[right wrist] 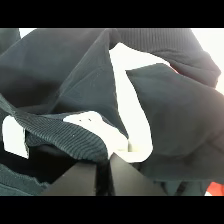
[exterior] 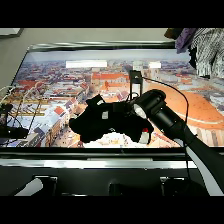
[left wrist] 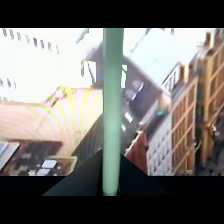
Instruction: Fold the clothes and pants, and hang the long-sleeved shirts on hangers.
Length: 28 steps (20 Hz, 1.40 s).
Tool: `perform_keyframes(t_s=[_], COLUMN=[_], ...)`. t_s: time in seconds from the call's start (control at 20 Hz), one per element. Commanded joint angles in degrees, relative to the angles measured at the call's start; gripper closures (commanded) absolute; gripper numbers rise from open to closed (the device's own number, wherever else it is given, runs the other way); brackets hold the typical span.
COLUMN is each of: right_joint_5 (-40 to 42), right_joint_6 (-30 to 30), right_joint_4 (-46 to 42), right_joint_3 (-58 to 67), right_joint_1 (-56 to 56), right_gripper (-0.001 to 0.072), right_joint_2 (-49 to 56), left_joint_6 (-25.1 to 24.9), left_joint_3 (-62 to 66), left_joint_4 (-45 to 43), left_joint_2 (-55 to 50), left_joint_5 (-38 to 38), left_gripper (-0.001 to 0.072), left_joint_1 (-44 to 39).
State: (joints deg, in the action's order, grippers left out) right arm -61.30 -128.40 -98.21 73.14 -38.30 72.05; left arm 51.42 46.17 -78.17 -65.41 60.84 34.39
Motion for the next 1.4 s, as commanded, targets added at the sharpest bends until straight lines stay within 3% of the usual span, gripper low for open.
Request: perform_keyframes(t_s=[0.0, 0.45, 0.6, 0.8, 0.95, 1.15, 1.35], right_joint_5=[-0.24, -0.07, -0.11, -0.17, -1.03, -3.67, -5.11], right_joint_6=[0.04, 0.04, -0.70, -4.66, -10.54, -16.50, -14.21], right_joint_4=[-0.04, -1.29, -2.75, -6.91, -10.97, -11.98, -6.69], right_joint_3=[0.00, 0.00, 0.00, 0.00, 0.00, 0.00, 0.00], right_joint_1=[-0.04, -0.04, -0.04, -0.04, -0.04, 2.80, 7.26], right_gripper=[0.0666, 0.0666, 0.0667, 0.0667, 0.0667, 0.0667, 0.0667], right_joint_2=[0.02, 0.02, 0.02, 0.02, 0.04, 0.57, 0.57], left_joint_6=[3.28, 8.26, 8.24, 8.22, 8.17, 8.24, 8.17], left_joint_3=[5.03, 12.46, 14.16, 14.62, 13.88, 8.44, 5.86], left_joint_4=[0.28, 1.81, 6.62, 13.18, 18.82, 20.22, 21.16], left_joint_2=[1.29, 9.16, 13.40, 21.20, 27.36, 33.20, 36.98], left_joint_5=[0.61, -6.34, -11.04, -11.72, -6.21, 5.05, 7.43], left_gripper=[0.0672, 0.0673, 0.0673, 0.0674, 0.0674, 0.0671, 0.0672], left_joint_1=[-3.56, -11.23, -13.25, -17.25, -21.75, -31.39, -40.15])
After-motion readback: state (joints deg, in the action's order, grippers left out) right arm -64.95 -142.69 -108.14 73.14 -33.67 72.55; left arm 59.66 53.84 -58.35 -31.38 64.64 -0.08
